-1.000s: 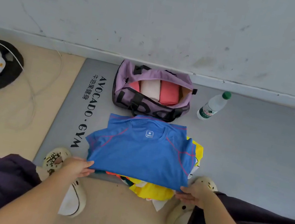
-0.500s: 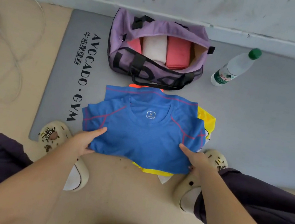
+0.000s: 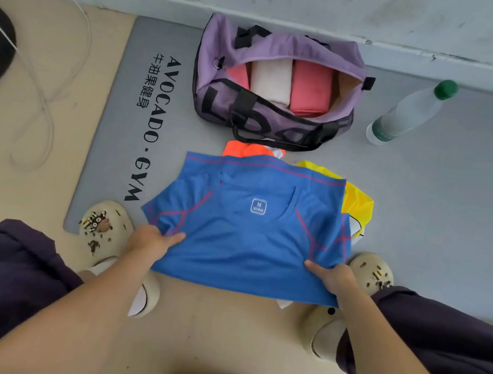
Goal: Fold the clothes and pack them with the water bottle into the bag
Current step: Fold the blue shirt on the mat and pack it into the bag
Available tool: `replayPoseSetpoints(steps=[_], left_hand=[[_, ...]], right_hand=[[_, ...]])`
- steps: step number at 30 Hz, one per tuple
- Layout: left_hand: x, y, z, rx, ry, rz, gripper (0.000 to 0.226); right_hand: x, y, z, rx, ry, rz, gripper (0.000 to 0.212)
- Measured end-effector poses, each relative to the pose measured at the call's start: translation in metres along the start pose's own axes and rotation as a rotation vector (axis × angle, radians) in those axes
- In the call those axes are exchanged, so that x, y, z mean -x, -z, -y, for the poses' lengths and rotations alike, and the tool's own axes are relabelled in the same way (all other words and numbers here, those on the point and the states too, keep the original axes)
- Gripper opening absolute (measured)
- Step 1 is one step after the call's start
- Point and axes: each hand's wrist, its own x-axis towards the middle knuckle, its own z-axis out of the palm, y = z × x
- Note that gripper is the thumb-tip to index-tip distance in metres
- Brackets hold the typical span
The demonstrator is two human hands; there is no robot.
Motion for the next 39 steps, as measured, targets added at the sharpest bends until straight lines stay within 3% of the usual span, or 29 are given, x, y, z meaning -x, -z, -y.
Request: replayPoseSetpoints(steps=[2,4,7,9,11,13,15,17,19,20,22,25,28,32,39], left_hand=[[0.0,0.008,-0.002,-0.252,-0.033,0.089,0.061],[-0.001,0.02,-0.016,-0.263,-0.075,0.068,0.061],[-0.003,0.039,-0.049,-0.149,-0.216,-0.141,0.047],[-0.005,0.044,-0.073,0.021,-0.361,-0.255,0.034],[-0.011,0.045,-0.094,0.124,-0.459,-0.22,0.022],[-0.02,0.043,-0.107,0.135,-0.483,-0.083,0.043],[-0.027,0.043,-0.112,0.084,-0.444,0.008,0.051],[-0.033,0.045,-0.109,-0.03,-0.415,0.033,0.042],[-0.036,0.049,-0.103,-0.069,-0.445,0.053,0.027],[-0.038,0.051,-0.1,-0.026,-0.468,0.073,0.032],[-0.042,0.058,-0.093,0.186,-0.486,0.144,0.031],[-0.044,0.073,-0.094,0.562,-0.438,0.212,0.026],[-0.054,0.075,-0.106,0.541,-0.423,0.085,0.022],[-0.058,0.06,-0.12,0.34,-0.494,0.078,0.005],[-0.064,0.062,-0.13,0.337,-0.469,-0.188,0.017]], right_hand=[[0.006,0.01,0.005,0.189,-0.021,0.126,0.066],[0.006,0.023,0.017,0.306,0.017,0.096,0.055],[0.006,0.039,0.046,0.452,0.155,-0.127,0.055],[0.008,0.04,0.068,0.391,0.241,-0.309,0.063],[0.008,0.034,0.09,0.335,0.383,-0.42,0.061],[0.006,0.027,0.108,0.313,0.532,-0.384,0.051],[0.002,0.021,0.116,0.366,0.536,-0.281,0.047],[-0.005,0.021,0.117,0.441,0.449,-0.2,0.048],[-0.01,0.027,0.116,0.523,0.426,-0.153,0.036],[-0.013,0.032,0.115,0.533,0.446,-0.12,0.033],[-0.02,0.046,0.114,0.458,0.504,-0.029,0.047],[-0.022,0.069,0.12,0.128,0.575,0.043,0.046],[-0.029,0.071,0.13,0.017,0.608,-0.061,0.037],[-0.044,0.051,0.133,0.244,0.607,-0.11,0.023],[-0.052,0.05,0.141,0.127,0.601,-0.294,0.016]])
